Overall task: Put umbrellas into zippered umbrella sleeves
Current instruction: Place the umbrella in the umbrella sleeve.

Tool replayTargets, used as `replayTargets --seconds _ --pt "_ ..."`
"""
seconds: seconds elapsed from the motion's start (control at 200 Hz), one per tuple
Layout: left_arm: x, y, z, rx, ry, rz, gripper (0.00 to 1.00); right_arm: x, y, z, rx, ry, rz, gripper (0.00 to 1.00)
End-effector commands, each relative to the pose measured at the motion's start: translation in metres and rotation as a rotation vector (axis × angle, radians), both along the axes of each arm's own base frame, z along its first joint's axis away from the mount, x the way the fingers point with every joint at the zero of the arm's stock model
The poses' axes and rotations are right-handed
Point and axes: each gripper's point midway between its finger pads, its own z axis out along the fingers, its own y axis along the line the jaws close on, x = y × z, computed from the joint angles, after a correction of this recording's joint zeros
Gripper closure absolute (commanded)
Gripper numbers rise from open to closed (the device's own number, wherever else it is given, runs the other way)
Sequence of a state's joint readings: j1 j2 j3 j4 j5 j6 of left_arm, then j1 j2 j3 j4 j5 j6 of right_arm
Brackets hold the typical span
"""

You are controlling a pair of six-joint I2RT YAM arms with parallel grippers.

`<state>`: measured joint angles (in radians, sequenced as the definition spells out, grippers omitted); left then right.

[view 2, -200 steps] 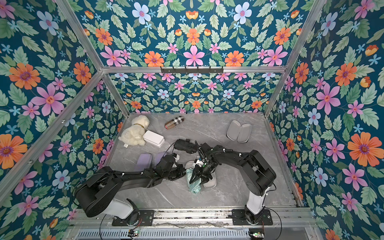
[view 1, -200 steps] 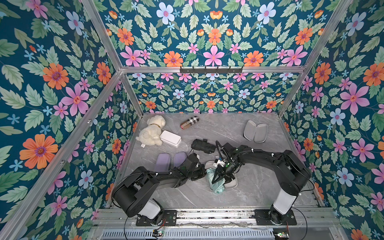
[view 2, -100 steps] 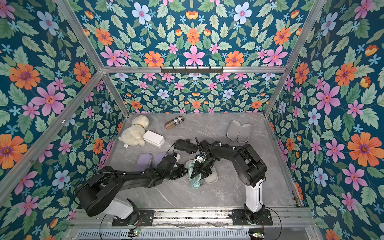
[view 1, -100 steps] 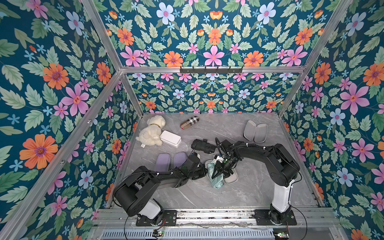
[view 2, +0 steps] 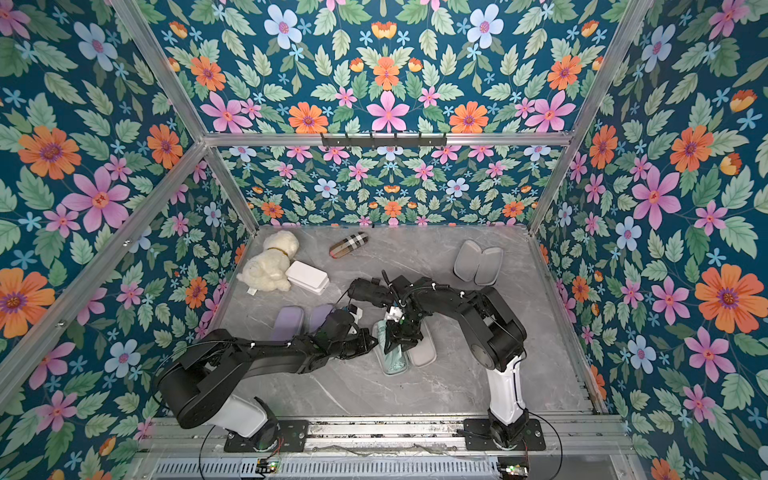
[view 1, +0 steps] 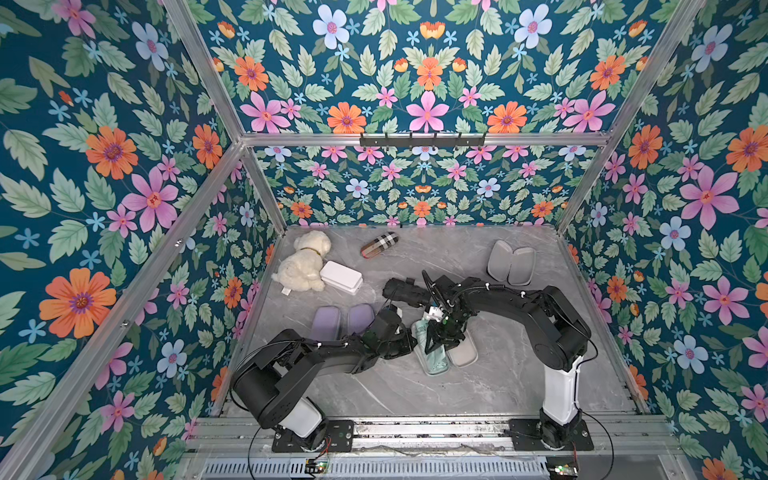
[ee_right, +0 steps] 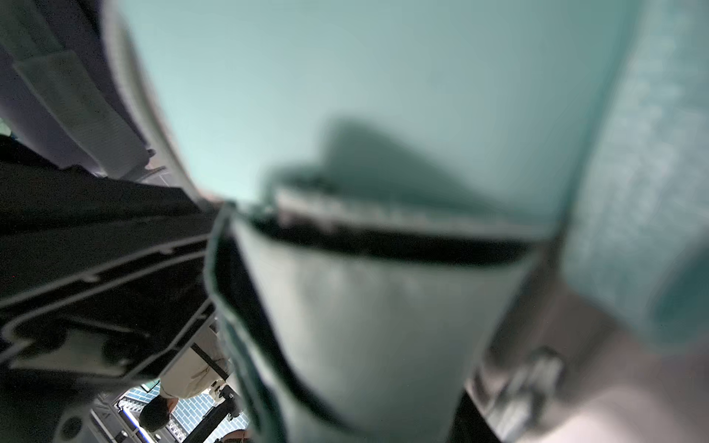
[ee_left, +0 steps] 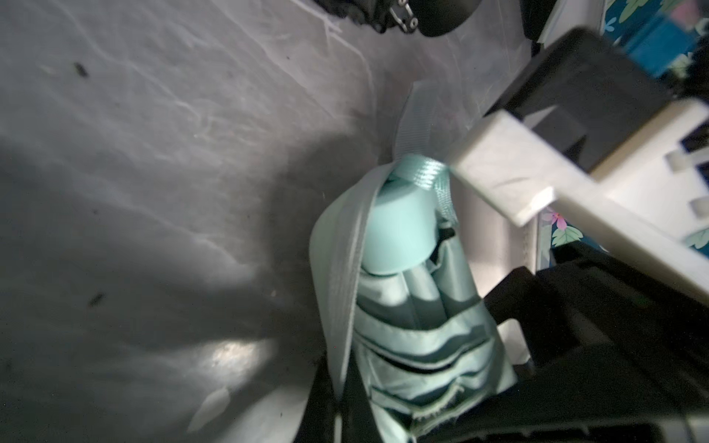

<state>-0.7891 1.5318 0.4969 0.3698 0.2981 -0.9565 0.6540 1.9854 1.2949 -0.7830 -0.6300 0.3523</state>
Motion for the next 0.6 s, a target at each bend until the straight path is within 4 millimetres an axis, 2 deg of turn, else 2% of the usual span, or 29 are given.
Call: replayTargets --seconds 0.0,0.1,0.195,0.255,0.395,0.455,0.475,0.485,0.505,0.595 --pt "-0.012 -0.005 0.003 -0.022 0.018 -0.066 1.00 0.005 -0.002 -0.012 -0.044 -0.037 -0.017 0.78" --pt "-0.011 -0.001 0.004 -0.012 0.014 -0.059 1.00 -0.002 -0.008 -0.003 -0.061 -0.043 -0.015 0.49" --pt "-0.009 0.009 0.005 0.000 0.025 -0.033 0.83 -0.003 -0.016 0.022 -0.049 -0.078 -0.033 0.34" --pt "-0.009 0.017 0.005 0.010 0.030 -0.019 0.79 -0.003 -0.023 0.036 -0.034 -0.077 -0.058 0.31" --pt "-0.014 0.032 0.003 0.046 0.036 -0.009 0.79 -0.009 -0.035 0.066 0.030 -0.062 -0.094 0.28" --pt "-0.017 0.034 0.005 0.043 0.037 -0.014 0.78 -0.007 -0.046 0.075 0.028 -0.083 -0.106 0.26" --pt "-0.017 0.033 0.007 0.036 0.035 -0.014 0.76 -0.004 -0.052 0.073 0.013 -0.087 -0.117 0.26" --pt "-0.018 0.034 0.007 0.033 0.035 -0.013 0.75 -0.002 -0.055 0.080 0.024 -0.113 -0.122 0.25" --pt "-0.018 0.033 0.010 0.021 0.031 -0.013 0.73 0.002 -0.061 0.082 0.024 -0.129 -0.141 0.24" --pt "-0.017 0.025 0.025 -0.080 0.014 0.001 0.54 0.022 -0.087 0.079 0.040 -0.150 -0.241 0.22"
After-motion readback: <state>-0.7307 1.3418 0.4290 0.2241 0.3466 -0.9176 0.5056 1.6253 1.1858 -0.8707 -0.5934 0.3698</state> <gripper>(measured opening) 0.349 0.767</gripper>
